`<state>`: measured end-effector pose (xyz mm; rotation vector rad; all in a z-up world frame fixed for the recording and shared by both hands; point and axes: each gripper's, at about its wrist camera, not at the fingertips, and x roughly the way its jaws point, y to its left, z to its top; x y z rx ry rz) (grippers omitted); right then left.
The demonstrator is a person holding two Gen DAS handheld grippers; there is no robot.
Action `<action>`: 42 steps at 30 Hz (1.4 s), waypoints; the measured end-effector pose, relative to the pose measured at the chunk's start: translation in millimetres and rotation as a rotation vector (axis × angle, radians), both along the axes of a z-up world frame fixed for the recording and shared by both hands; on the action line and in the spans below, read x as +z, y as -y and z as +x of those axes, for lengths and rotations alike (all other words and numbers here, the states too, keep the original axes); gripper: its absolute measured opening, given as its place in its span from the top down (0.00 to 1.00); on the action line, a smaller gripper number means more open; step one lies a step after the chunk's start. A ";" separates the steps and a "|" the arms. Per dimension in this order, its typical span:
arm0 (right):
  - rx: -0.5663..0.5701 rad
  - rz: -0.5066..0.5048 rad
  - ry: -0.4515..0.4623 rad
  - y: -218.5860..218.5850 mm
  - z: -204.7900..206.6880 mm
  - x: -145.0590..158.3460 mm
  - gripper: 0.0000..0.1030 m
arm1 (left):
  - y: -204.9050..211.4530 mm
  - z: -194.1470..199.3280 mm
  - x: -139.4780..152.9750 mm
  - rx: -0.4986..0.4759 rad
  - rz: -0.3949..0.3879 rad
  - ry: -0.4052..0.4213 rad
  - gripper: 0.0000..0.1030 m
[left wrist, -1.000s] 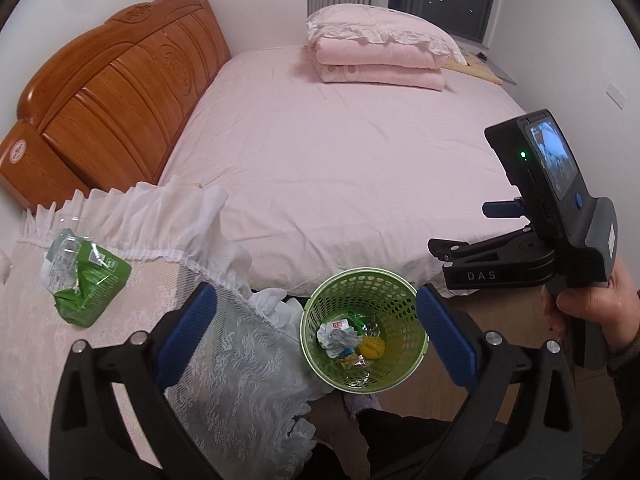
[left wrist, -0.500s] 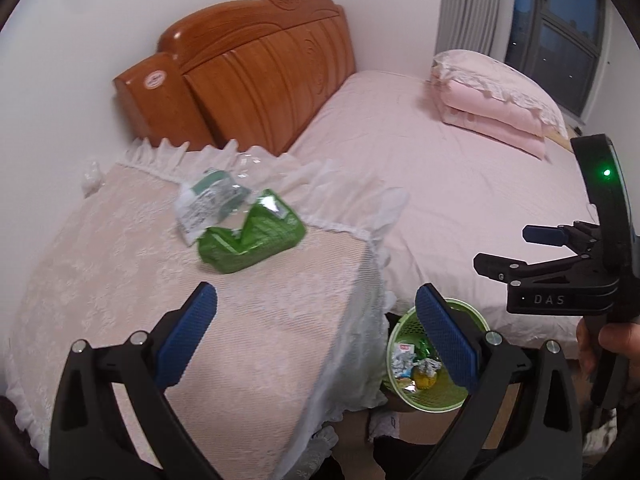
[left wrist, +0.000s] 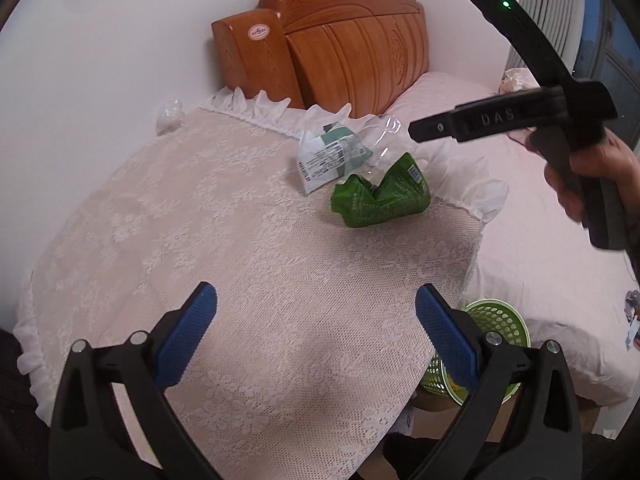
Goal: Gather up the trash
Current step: 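Grasp the clear plastic bottle with the right tool while the left tool grasps the green snack bag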
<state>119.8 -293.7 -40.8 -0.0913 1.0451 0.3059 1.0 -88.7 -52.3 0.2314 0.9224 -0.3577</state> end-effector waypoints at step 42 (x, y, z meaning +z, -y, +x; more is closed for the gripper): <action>-0.608 0.415 -0.062 -5.3 26.8 -42.8 0.30 | -34.1 20.1 -7.0 -0.055 -0.049 0.020 0.08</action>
